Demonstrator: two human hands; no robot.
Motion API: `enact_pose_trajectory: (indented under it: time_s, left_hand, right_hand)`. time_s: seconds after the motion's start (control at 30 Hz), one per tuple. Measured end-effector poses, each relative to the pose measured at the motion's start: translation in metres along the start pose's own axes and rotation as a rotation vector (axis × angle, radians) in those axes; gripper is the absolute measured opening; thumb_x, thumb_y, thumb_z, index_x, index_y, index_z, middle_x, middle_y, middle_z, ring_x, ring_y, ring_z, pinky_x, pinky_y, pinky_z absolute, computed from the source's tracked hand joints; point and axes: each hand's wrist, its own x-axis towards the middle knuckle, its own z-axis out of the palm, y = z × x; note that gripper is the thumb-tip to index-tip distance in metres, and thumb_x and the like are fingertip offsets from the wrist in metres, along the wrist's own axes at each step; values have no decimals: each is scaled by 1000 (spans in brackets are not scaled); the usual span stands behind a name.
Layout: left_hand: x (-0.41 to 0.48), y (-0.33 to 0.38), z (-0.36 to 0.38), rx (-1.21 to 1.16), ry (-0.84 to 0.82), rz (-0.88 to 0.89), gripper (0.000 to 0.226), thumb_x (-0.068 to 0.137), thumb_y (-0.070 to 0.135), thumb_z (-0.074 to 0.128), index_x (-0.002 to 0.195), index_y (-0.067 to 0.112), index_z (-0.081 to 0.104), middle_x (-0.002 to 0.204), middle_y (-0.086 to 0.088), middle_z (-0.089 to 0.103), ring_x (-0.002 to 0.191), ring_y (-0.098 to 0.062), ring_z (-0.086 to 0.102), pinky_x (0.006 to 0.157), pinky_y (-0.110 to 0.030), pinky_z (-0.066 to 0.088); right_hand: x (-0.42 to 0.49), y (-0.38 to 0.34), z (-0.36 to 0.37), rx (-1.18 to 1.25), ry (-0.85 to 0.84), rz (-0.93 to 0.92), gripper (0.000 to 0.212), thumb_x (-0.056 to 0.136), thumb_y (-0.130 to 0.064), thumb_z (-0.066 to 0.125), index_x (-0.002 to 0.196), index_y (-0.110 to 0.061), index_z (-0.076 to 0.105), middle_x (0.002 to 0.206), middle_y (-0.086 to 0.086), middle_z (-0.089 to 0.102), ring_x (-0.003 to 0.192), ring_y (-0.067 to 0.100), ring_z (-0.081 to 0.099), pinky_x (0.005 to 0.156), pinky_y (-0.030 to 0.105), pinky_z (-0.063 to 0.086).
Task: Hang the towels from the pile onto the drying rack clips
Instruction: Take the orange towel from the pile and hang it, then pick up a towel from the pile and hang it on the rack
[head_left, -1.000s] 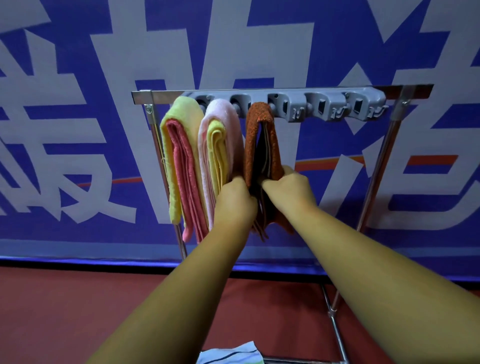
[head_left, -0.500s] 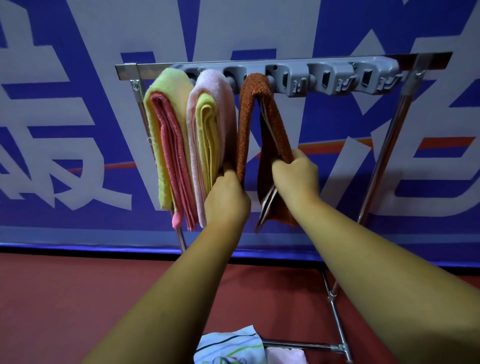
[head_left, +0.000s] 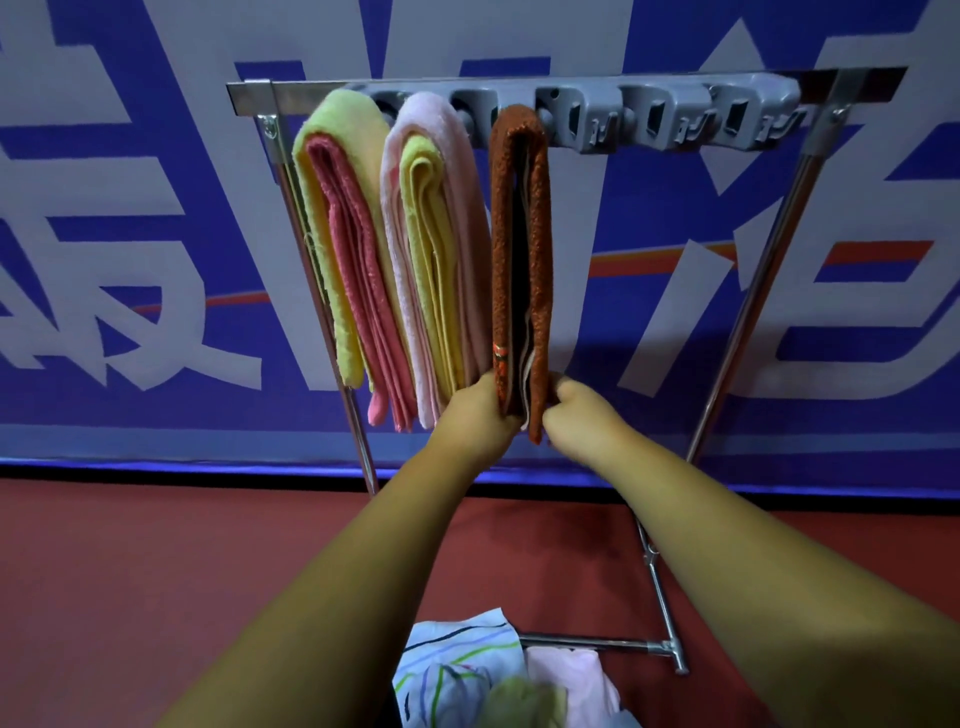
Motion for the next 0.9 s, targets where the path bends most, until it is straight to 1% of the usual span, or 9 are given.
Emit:
enact_pose_trajectory:
  time_s: [0.07,0.13,0.3,0.4,0.5,0.63,0.77,0.83,0.9]
  left_hand:
    - [-5,-10,9,59,-54,23,43,91,25,69,132,17,60,123,-13,73,115,-39,66,85,-36,52]
    - [-13,-21,19,88,-91,7,47,91,18,72,135,12,58,128,-14,71,119,-36,65,88,-35,50]
    - [-29,-61,60,54,-234,-120,56,91,16,69,143,5,53,124,-10,76,109,-31,73,92,-41,59]
    - [-52,-94,94,12,-348,-221,49,90,17,66,137,5,56,108,-17,78,89,-33,79,74,-46,65]
    - [-80,-126,129,-35,-487,-336,40,97,8,64,137,4,57,103,-24,76,86,-38,80,64,-43,59]
    - [-112,-178,175,3,-608,-454,32,97,8,64,129,5,62,94,-16,74,87,-36,80,73,-48,63]
    - [-144,-215,213,123,-727,-547,21,100,11,60,119,10,68,116,-16,75,106,-34,75,93,-44,63]
    - [-160,-233,238,255,-800,-449,29,102,12,53,126,5,68,126,-16,72,118,-34,69,98,-39,57]
    - [-181,-243,256,400,-864,-383,35,104,14,48,132,1,64,138,-16,66,127,-34,62,103,-36,48]
  right_hand:
    - [1,18,9,27,-10,29,34,95,-11,54,111,-37,71,99,2,78,92,25,73,84,47,64]
    - [1,38,21,76,-24,61,27,100,-18,53,101,-37,72,110,3,79,100,26,76,90,52,64]
    - [-8,94,53,266,-93,259,29,111,-23,45,131,-20,66,122,7,73,104,28,73,87,39,52]
    - [-21,146,79,246,-152,365,25,109,-24,50,126,-18,68,119,9,75,98,26,72,86,38,53]
    - [-37,205,110,226,-199,498,21,108,-23,52,117,-16,70,115,10,77,93,27,73,79,36,53]
    - [-52,274,141,126,-266,652,17,108,-24,54,112,-15,68,102,7,79,76,20,72,70,33,54]
    - [-55,314,163,-120,-354,709,22,104,-16,51,115,-8,68,104,12,80,89,29,78,79,39,60]
    - [-51,317,174,-239,-465,691,24,102,-11,51,113,-2,70,108,16,79,100,35,79,86,46,63]
    - [-46,329,190,-344,-577,674,25,96,-8,55,108,2,75,109,16,80,98,35,79,86,50,65]
